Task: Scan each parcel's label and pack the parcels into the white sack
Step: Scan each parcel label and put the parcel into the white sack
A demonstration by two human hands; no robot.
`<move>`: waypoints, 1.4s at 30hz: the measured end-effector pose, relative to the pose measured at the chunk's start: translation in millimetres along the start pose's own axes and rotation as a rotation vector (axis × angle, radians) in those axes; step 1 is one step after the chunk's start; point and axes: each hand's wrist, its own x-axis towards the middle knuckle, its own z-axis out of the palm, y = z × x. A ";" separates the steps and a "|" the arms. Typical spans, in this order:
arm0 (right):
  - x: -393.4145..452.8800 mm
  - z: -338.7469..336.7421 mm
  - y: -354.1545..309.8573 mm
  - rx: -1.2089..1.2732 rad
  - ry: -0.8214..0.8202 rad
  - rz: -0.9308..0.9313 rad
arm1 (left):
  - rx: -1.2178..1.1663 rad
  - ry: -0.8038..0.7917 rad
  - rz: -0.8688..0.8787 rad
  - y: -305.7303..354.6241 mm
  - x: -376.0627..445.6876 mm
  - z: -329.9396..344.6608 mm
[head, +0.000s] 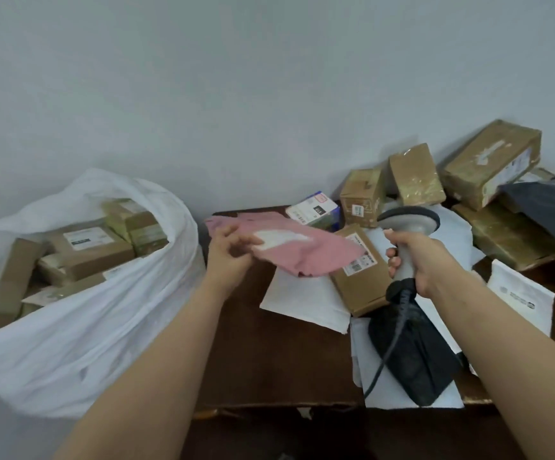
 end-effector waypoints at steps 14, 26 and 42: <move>7.6 17.8 36.6 -0.219 -0.118 0.185 | -0.596 0.274 -0.799 -97.9 -48.7 19.0; -0.4 16.6 29.4 -0.299 -0.217 0.168 | -0.450 0.074 -0.699 -62.6 -29.9 16.6; -0.7 42.1 22.7 -0.254 -0.271 0.178 | -0.164 -0.398 -1.042 -50.1 -87.2 27.9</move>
